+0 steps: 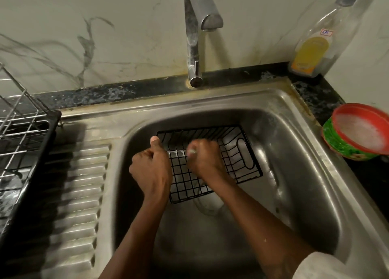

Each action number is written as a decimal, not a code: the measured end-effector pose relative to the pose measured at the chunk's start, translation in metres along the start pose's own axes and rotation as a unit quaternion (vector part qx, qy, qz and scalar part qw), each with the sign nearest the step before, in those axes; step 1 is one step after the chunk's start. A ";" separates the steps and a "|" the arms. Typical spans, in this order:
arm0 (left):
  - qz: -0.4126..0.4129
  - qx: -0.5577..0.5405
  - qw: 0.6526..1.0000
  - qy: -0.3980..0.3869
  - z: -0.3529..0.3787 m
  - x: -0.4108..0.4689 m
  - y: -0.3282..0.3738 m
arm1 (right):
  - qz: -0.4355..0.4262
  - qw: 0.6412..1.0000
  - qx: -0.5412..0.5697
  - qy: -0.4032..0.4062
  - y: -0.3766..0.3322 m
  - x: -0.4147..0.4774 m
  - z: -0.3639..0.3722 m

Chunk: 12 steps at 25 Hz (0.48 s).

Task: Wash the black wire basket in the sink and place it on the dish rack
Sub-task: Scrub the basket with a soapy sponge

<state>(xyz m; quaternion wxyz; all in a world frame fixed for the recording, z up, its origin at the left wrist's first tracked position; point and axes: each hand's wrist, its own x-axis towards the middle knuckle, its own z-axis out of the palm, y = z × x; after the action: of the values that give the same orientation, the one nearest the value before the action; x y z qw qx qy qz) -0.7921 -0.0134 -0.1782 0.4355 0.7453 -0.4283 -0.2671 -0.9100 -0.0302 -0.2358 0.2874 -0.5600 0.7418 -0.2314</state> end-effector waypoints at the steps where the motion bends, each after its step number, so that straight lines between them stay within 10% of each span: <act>1: -0.001 -0.005 1.000 0.000 0.001 0.001 -0.001 | -0.053 0.997 0.040 -0.032 -0.016 -0.007 0.005; 4: -0.003 -0.012 1.000 0.001 0.002 0.001 -0.002 | -0.130 0.986 0.060 -0.085 -0.031 -0.019 0.015; 12: -0.001 0.005 1.000 0.005 -0.002 0.003 -0.004 | 0.147 0.982 -0.118 0.032 0.049 0.008 -0.034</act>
<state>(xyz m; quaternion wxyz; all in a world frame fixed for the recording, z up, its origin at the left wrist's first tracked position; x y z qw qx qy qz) -0.7879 -0.0141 -0.1809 0.4336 0.7491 -0.4268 -0.2620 -0.9695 -0.0245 -0.2453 0.2262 -0.4669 0.8471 -0.1152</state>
